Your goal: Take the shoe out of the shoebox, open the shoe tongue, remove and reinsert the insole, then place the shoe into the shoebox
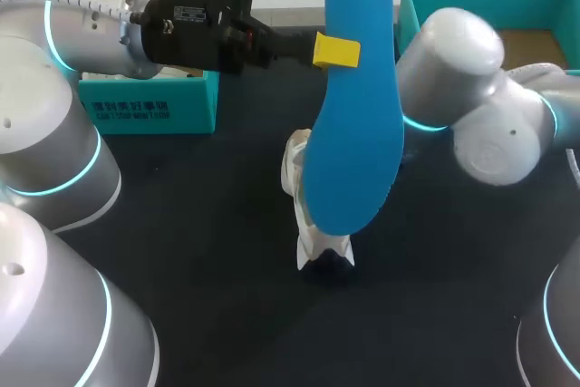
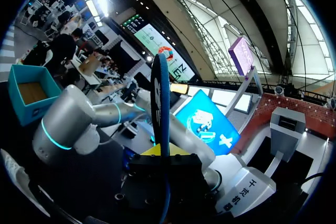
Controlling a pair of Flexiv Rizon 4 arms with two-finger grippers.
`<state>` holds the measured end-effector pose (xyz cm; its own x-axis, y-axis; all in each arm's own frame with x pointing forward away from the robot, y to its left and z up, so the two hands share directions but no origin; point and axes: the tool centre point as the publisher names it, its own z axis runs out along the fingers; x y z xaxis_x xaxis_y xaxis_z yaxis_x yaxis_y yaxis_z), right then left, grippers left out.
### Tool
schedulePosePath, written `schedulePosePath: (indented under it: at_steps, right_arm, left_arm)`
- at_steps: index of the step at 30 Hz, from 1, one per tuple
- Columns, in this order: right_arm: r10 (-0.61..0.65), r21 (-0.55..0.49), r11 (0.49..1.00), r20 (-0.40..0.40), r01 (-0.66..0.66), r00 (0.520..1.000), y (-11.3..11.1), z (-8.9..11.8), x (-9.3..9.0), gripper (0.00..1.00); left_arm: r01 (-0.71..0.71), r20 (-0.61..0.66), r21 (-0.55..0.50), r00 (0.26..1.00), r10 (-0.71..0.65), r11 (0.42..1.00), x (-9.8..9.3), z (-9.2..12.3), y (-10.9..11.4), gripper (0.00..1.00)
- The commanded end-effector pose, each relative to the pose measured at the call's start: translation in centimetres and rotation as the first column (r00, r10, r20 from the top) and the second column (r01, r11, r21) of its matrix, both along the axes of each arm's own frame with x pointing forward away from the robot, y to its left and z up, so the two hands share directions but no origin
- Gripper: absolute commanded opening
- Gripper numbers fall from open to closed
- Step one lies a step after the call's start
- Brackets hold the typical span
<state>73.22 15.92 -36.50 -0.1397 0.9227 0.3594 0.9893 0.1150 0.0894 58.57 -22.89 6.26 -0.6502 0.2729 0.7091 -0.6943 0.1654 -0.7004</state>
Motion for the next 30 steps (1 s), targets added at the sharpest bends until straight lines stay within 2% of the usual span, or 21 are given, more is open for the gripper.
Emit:
schedulePosePath:
  at_steps: [1, 2, 3, 6, 7, 22, 26, 27, 29, 30]
  right_arm:
    - [0.024, 0.074, 0.997, 0.003, -0.025, 1.0, -1.6, 2.7, -0.8, 1.0]
    - [0.021, 0.105, 0.994, 0.012, -0.022, 1.0, -1.6, 3.5, -0.9, 1.0]
    - [0.028, 0.117, 0.993, -0.025, -0.025, 0.999, -1.7, 4.1, -1.0, 1.0]
    - [0.044, 0.178, 0.984, -0.068, -0.031, 0.997, -2.1, 5.7, -1.3, 1.0]
    - [0.042, 0.19, 0.981, -0.046, -0.033, 0.998, -2.2, 6.3, -1.4, 1.0]
    - [0.042, 0.19, 0.981, -0.046, -0.033, 0.998, -2.2, 6.3, -1.4, 1.0]
    - [-0.022, 0.303, 0.953, 0.019, 0.015, 1.0, -2.1, 8.8, -1.5, 1.0]
    - [-0.026, 0.338, 0.941, 0.007, 0.022, 1.0, -2.3, 9.4, -1.5, 1.0]
    - [-0.063, 0.397, 0.917, 0.078, 0.027, 0.995, -2.9, 10.6, -1.8, 1.0]
    - [-0.06, 0.43, 0.903, 0.07, 0.024, 0.996, -3.2, 11.4, -1.9, 1.0]
  left_arm:
    - [0.0, 0.001, 0.0, 1.0, 0.0, 1.0, 0.0, -0.1, -0.1, 0.0]
    - [0.0, 0.001, 0.0, 1.0, 0.0, 1.0, 0.0, -0.1, -0.1, 0.0]
    - [0.0, 0.001, 0.0, 1.0, 0.0, 1.0, 0.0, -0.1, -0.1, 0.0]
    - [0.0, 0.001, 0.0, 1.0, 0.0, 1.0, 0.0, -0.1, -0.1, 0.0]
    - [0.0, 0.001, 0.0, 1.0, 0.0, 1.0, 0.0, -0.1, -0.1, 0.0]
    - [0.0, 0.001, 0.0, 1.0, 0.0, 1.0, 0.0, -0.1, -0.1, 0.0]
    - [0.0, 0.001, 0.0, 1.0, 0.0, 1.0, 0.0, -0.1, -0.1, 0.0]
    - [0.0, 0.001, 0.0, 1.0, 0.0, 1.0, 0.0, -0.1, -0.1, 0.0]
    - [0.0, 0.001, 0.0, 1.0, 0.0, 1.0, 0.0, -0.1, -0.1, 0.0]
    - [0.0, 0.001, 0.0, 1.0, 0.0, 1.0, 0.0, -0.1, -0.1, 0.0]
